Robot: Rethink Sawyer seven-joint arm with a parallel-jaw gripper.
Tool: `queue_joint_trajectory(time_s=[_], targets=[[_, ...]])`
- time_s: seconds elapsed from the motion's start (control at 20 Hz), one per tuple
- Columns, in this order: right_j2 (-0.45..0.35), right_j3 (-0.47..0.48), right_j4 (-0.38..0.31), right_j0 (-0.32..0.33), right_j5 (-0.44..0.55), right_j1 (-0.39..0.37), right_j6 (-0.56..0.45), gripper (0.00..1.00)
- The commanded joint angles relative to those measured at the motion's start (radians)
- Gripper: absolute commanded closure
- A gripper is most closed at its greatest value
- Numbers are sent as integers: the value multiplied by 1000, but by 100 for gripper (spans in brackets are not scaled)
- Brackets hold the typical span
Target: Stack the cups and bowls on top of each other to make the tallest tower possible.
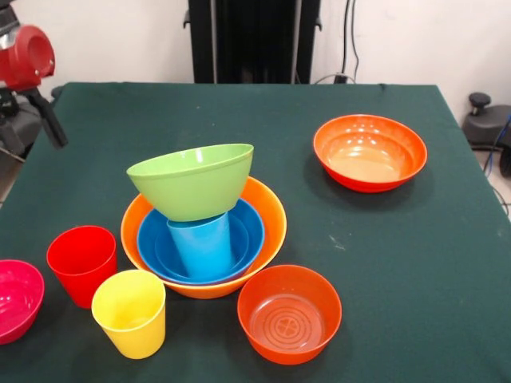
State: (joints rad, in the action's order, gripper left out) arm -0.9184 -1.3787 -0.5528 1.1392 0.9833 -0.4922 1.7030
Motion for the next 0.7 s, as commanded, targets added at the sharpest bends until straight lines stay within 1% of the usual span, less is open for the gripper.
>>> queue_joint_trajectory(time_s=[0.05, 0.45, 0.7], targets=[[58, 29, -116, -52, -69, 82, -256, 0], [47, 9, -123, -38, -88, 77, -249, 0], [45, -2, -132, -31, -97, 78, -265, 0]])
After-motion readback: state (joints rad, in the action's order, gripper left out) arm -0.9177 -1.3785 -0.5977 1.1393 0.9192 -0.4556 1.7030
